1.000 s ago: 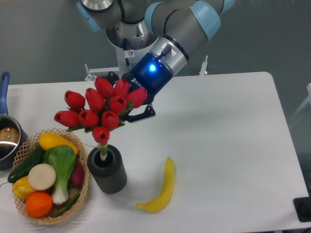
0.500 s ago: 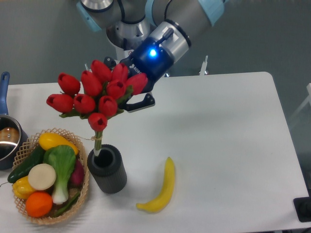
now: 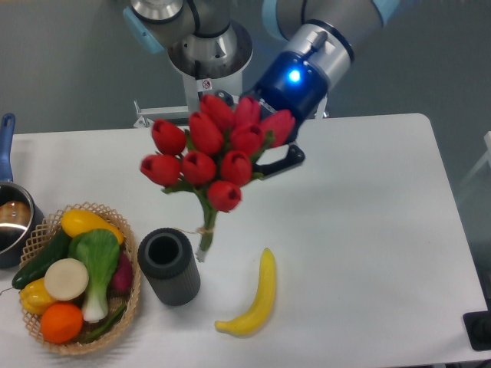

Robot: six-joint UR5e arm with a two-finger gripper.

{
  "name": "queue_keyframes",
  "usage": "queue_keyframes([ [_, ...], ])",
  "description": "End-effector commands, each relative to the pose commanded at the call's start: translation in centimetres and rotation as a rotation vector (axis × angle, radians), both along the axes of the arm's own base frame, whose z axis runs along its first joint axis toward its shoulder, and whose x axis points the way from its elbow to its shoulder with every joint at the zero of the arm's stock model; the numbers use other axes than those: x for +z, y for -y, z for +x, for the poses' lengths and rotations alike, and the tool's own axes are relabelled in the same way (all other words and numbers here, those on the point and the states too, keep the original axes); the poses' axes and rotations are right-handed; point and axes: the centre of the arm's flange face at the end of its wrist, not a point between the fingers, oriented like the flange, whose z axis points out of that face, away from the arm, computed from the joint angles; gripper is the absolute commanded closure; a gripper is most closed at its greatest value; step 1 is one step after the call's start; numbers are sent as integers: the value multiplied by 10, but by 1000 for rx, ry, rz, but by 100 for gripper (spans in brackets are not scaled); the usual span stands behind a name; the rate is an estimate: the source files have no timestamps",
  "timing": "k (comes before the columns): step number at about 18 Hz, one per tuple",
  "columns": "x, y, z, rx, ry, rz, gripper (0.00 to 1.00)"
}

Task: Pick up the flowers from the vase
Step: 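Lift the gripped tulips up out of the black vase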

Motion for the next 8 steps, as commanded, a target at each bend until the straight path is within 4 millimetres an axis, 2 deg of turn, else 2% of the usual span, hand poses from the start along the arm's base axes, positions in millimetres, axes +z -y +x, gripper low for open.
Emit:
queue_keyframes([
  [4, -2, 18, -17, 41, -1, -2, 69],
  [8, 0, 22, -15, 47, 2, -2, 69],
])
